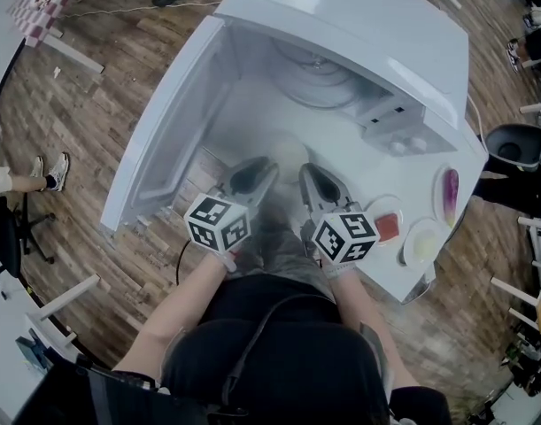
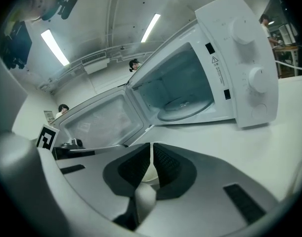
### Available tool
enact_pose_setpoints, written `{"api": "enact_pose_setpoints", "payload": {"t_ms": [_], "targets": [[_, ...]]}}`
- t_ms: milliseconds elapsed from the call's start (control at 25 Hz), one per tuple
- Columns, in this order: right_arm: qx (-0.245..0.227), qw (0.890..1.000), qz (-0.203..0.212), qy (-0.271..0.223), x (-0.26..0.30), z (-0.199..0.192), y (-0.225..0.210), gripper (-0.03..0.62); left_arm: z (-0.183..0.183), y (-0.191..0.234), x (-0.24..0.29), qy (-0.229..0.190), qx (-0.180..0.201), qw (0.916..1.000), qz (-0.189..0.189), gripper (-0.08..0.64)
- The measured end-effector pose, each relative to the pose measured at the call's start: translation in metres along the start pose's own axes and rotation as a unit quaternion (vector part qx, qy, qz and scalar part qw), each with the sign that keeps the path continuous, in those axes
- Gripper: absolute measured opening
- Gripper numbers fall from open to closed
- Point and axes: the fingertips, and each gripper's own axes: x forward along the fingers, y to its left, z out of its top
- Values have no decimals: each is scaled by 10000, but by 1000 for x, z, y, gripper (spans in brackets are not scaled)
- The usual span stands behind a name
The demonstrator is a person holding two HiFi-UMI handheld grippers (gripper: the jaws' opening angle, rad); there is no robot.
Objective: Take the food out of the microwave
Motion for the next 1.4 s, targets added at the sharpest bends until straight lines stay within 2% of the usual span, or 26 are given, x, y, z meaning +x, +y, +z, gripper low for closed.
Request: {"api": "enact_pose_setpoints", "payload": {"t_ms": [40,160,240,400,720,880,1000,1160,1400], "targets": [[6,10000,56,-13,-1,0,2,35,0,-3,-1,-43,-58,9999,-79,107],[-34,9997,233,-38,-5,-1,11,23,4,-11,-6,-167,-121,9995,-260,29],[-101,9994,338,-45,-8,-1,18,20,5,-15,-10,-209,-112,9991,-338,12],[-180,9985,509,-25,-14,-4,28,20,2,-21,-18,-230,-70,9990,-377,11],[-217,9961,855,92,-21,-26,51,19,-17,-29,-46,-379,-238,9986,-276,11],[-199,9955,928,48,-23,-32,60,20,-23,-28,-59,-384,-205,9989,-181,11],[-276,9955,899,-61,-27,-28,66,20,-21,-29,-62,-382,-118,9989,-227,11],[-388,9961,743,-261,-34,-19,66,19,-17,-34,-56,-282,-57,9984,-485,11],[-184,9984,328,-414,-39,-23,67,20,-11,-40,-55,-118,-17,9956,-925,11]]}}
